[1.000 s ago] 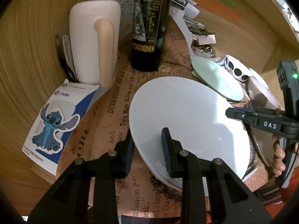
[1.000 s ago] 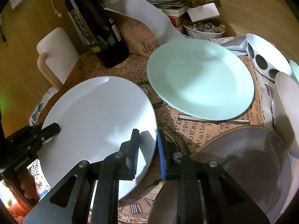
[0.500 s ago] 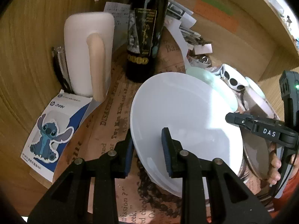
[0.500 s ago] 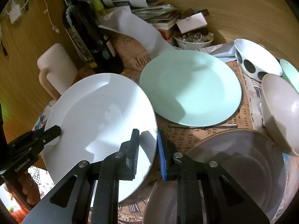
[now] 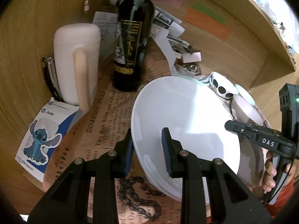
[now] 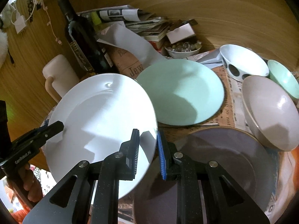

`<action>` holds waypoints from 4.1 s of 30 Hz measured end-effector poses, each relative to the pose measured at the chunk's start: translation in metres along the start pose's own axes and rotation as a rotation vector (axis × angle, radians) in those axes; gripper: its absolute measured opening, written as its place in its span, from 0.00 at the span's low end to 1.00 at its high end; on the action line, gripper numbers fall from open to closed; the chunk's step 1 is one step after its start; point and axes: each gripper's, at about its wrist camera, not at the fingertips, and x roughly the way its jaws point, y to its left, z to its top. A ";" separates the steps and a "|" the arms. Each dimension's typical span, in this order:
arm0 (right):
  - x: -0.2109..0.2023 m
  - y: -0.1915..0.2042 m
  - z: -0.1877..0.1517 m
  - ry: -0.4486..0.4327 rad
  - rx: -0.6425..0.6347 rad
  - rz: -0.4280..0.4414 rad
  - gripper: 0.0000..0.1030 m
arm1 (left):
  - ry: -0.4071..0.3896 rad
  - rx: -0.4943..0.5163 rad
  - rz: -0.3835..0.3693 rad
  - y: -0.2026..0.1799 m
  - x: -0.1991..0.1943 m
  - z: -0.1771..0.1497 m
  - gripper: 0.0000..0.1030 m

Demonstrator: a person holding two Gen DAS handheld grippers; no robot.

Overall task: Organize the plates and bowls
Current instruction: 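Lift the white plate with both grippers and carry it toward the dark plate, then lower the white plate onto the dark purple plate and open both grippers, then move both grippers to the mint-green plate rim and close them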

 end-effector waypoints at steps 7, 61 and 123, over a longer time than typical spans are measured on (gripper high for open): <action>-0.013 -0.015 -0.007 -0.014 0.025 -0.009 0.17 | 0.000 0.024 -0.018 -0.017 0.000 -0.002 0.27; -0.084 -0.122 -0.075 -0.039 0.159 -0.108 0.18 | 0.128 0.169 -0.080 -0.141 0.040 -0.054 0.27; -0.114 -0.073 0.027 -0.354 -0.088 -0.153 0.69 | -0.207 0.213 0.058 -0.120 -0.001 0.031 0.95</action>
